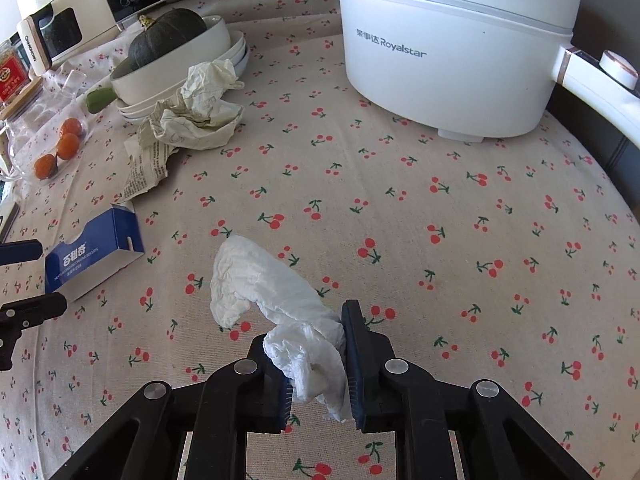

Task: Collect trash
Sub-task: 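Close the left tool on the blue biscuit box while the right tool holds the tissue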

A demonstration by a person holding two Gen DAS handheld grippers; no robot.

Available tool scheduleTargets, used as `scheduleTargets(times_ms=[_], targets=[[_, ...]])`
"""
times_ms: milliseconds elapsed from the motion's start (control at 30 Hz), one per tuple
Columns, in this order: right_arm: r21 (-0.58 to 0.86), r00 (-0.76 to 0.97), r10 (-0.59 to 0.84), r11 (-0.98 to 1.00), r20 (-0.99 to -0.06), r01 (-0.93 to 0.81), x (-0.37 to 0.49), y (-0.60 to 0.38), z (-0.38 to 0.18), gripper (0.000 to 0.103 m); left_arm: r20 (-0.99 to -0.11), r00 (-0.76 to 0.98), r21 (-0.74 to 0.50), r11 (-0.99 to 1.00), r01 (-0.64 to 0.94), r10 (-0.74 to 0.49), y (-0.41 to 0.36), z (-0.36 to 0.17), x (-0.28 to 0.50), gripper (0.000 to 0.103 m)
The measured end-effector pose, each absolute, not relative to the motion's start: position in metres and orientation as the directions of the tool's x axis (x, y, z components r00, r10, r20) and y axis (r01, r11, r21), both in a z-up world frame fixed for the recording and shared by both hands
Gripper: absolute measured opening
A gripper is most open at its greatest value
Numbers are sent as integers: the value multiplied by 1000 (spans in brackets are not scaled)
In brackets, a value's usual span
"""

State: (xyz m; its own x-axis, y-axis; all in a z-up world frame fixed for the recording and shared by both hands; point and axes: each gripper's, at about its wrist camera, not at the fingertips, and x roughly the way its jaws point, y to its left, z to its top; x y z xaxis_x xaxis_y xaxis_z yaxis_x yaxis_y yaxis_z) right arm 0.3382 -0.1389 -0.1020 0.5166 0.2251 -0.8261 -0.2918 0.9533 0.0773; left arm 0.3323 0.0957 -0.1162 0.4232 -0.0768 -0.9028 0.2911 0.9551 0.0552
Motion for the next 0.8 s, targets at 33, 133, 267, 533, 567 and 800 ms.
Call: scheduleTargets(times_ms=[33, 133, 267, 533, 567, 800], targets=[[86, 511, 228, 954, -829, -286, 339, -141, -104, 20, -904, 422, 69, 955, 290, -62, 95, -121, 337, 76], [100, 494, 232, 955, -838, -279, 341, -146, -108, 20, -911, 407, 55, 961, 271, -62, 96, -131, 344, 68], [88, 491, 217, 958, -843, -273, 335, -154, -105, 20, -892, 433, -2, 959, 283, -129, 94, -126, 333, 58], [113, 490, 214, 967, -845, -226, 310, -169, -78, 20, -841, 509, -98, 977, 191, -184, 92, -92, 282, 58], [112, 492, 212, 968, -845, -224, 303, -170, -74, 20, -838, 511, -112, 978, 177, -189, 91, -89, 275, 58], [129, 500, 220, 969, -838, -212, 250, -183, -51, 20, -824, 507, -214, 967, 137, -254, 80, -77, 216, 58]])
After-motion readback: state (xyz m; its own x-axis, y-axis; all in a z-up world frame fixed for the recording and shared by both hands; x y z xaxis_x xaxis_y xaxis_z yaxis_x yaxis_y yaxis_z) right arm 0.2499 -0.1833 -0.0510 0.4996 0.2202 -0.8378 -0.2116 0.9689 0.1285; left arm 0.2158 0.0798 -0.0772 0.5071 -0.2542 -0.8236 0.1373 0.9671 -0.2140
